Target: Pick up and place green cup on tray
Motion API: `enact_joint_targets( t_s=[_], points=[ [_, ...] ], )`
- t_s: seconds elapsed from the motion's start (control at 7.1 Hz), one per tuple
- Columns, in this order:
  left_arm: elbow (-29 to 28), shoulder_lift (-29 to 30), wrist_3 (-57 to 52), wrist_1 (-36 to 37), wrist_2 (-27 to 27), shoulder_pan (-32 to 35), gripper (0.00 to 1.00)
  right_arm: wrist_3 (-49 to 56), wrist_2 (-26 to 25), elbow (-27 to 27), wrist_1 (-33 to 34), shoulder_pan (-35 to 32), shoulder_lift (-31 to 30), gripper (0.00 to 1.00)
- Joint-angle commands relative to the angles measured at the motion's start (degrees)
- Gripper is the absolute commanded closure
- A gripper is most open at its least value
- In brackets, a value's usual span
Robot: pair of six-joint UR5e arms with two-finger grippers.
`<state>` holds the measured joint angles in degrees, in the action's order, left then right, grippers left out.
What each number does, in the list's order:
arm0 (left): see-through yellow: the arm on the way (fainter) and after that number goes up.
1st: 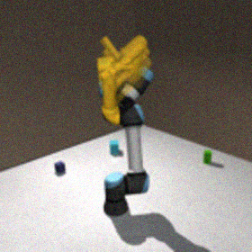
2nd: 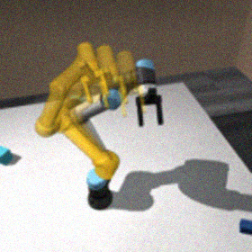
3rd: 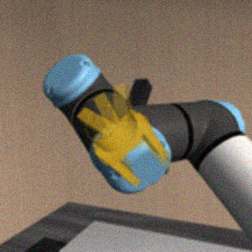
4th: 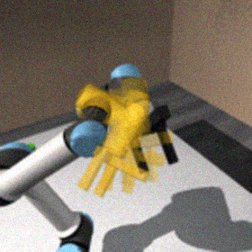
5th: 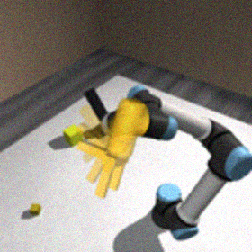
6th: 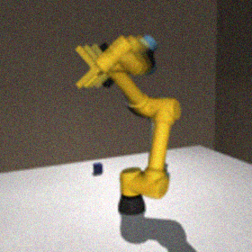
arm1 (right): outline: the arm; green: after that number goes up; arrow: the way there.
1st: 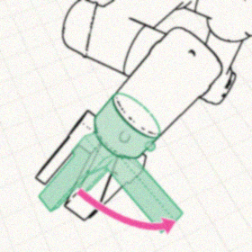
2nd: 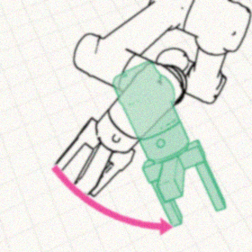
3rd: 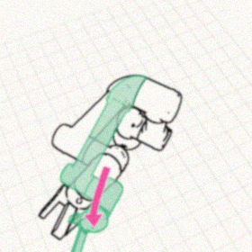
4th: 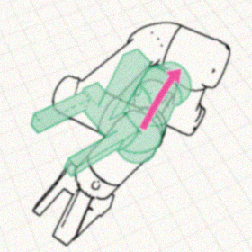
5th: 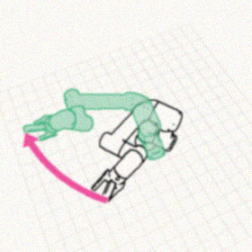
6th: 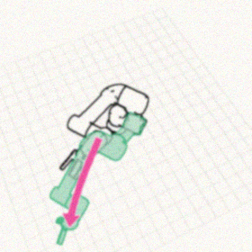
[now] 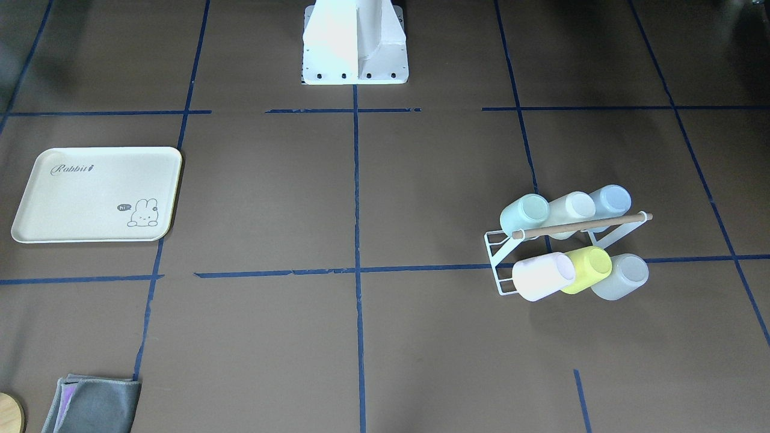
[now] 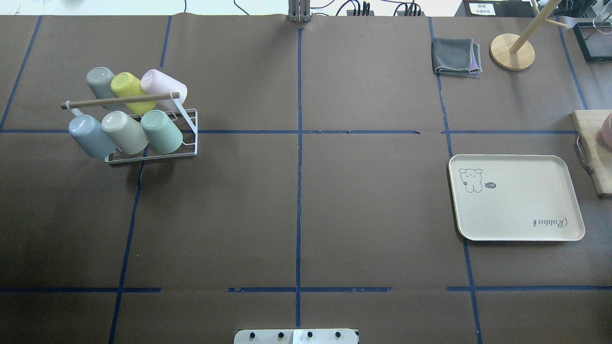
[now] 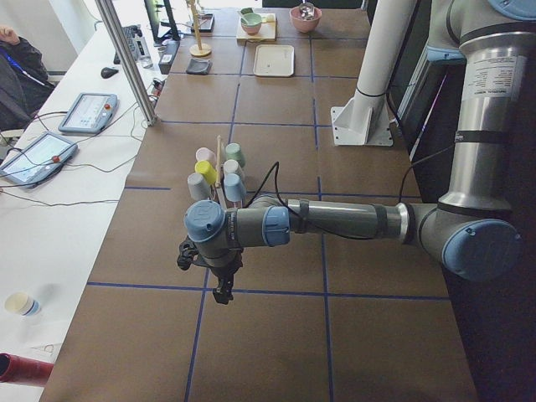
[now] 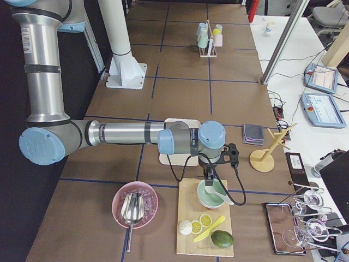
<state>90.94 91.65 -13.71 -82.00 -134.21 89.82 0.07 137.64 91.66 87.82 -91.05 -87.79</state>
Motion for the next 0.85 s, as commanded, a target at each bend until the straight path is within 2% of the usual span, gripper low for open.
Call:
enact_joint_targets(
  t_s=[0.0, 0.14, 0.28, 0.42, 0.56, 0.7],
  points=[
    [0.4, -0.2, 0.0, 0.0, 0.0, 0.0, 0.0, -11.1, -0.2, 1.1, -1.8, 4.8, 0.0, 0.0],
    [0.4, -0.3, 0.0, 0.0, -0.7, 0.0, 0.0, -19.8, -0.1, 1.4, -10.5, 7.6, -2.7, 0.0],
    [0.4, -0.3, 0.0, 0.0, -0.7, 0.0, 0.0, -29.3, -0.4, 1.3, -22.8, 10.6, -5.7, 0.0],
    [0.5, -0.2, 0.0, 0.0, -0.7, 0.0, 0.0, -36.6, -0.7, 1.3, -30.4, 14.3, -8.2, 0.0],
    [0.7, -0.2, 0.0, 0.0, -0.7, 0.0, 0.0, -40.1, -1.7, 1.2, -31.3, 18.2, -8.4, 0.0],
    [0.8, -0.2, 0.0, 0.0, -0.7, 0.0, 0.0, -40.8, -5.8, 1.1, -31.5, 22.3, -9.0, 0.0]
  ],
)
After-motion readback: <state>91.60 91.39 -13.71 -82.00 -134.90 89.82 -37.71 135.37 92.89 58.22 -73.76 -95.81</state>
